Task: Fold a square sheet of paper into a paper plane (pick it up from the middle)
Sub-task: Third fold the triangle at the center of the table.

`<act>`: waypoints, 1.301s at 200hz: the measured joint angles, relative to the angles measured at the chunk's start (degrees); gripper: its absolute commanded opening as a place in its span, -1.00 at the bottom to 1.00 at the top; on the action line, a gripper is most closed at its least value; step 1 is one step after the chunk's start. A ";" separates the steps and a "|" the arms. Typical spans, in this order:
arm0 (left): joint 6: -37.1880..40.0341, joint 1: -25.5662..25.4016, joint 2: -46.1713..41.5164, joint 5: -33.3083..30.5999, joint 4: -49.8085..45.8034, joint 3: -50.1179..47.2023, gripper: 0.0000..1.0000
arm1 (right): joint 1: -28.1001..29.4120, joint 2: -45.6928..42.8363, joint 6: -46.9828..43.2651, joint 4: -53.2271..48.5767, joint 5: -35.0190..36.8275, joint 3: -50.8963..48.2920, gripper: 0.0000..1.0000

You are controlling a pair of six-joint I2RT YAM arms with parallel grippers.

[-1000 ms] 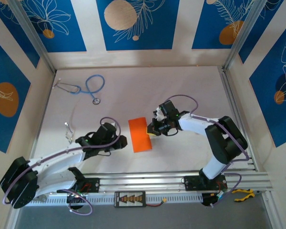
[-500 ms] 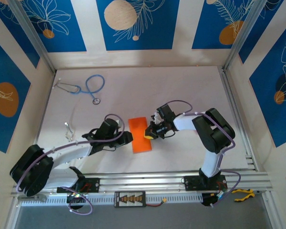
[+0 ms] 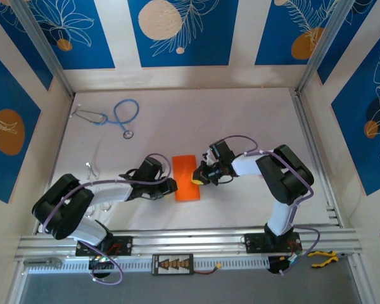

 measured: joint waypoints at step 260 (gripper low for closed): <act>-4.20 0.13 0.79 -2.62 8.11 -0.96 -0.99 | 1.66 -1.84 -1.31 -3.23 2.38 0.17 -0.76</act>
